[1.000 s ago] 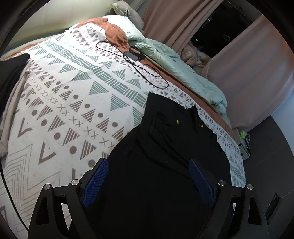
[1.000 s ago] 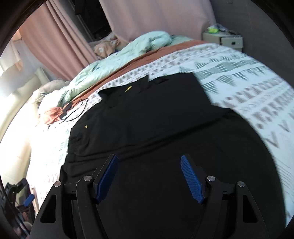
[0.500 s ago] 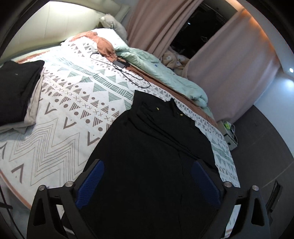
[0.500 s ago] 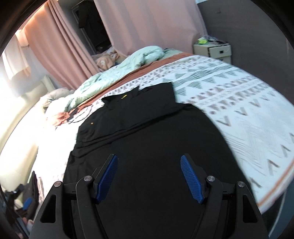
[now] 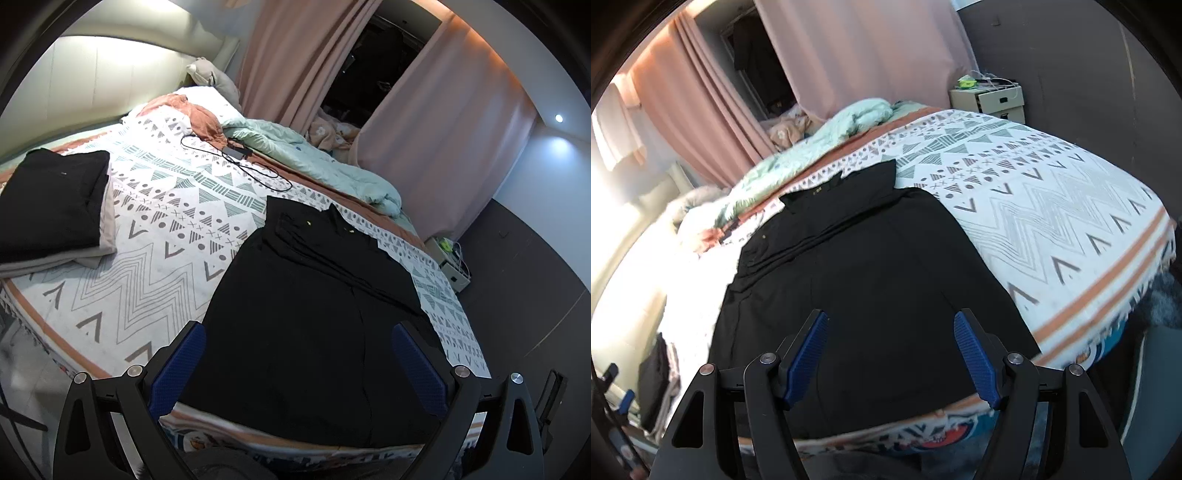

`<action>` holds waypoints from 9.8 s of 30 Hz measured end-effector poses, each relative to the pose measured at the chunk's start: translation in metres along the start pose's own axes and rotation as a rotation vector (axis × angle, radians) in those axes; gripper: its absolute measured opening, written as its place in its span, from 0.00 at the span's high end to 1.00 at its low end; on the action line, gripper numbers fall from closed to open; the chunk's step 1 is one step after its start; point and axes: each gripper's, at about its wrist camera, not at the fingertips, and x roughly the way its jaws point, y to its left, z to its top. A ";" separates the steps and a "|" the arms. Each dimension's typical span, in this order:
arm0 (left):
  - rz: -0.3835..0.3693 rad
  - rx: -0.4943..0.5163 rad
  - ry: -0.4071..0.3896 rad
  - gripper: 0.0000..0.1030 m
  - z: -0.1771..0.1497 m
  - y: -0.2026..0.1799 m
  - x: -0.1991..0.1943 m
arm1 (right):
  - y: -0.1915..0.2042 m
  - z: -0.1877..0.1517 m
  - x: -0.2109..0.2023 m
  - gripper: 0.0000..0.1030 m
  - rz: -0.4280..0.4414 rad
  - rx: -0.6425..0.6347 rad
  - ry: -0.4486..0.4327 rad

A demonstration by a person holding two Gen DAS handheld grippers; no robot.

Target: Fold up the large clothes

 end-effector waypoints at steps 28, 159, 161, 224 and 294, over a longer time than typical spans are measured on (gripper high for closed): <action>0.033 -0.125 0.224 0.21 -0.057 0.116 0.032 | -0.107 -0.052 0.013 0.17 0.079 0.153 0.049; -0.232 -0.245 -0.118 0.98 0.175 0.041 -0.027 | 0.024 0.150 -0.019 0.95 0.512 0.298 -0.334; -0.207 -0.240 -0.111 0.98 0.185 0.040 -0.007 | 0.030 0.162 0.004 0.95 0.494 0.292 -0.325; 0.169 -0.043 0.426 0.88 0.118 0.124 0.300 | -0.024 0.120 0.307 0.72 0.065 0.160 0.326; 0.083 -0.208 0.245 0.39 0.001 0.171 0.030 | 0.194 -0.079 0.147 0.50 0.247 -0.271 0.351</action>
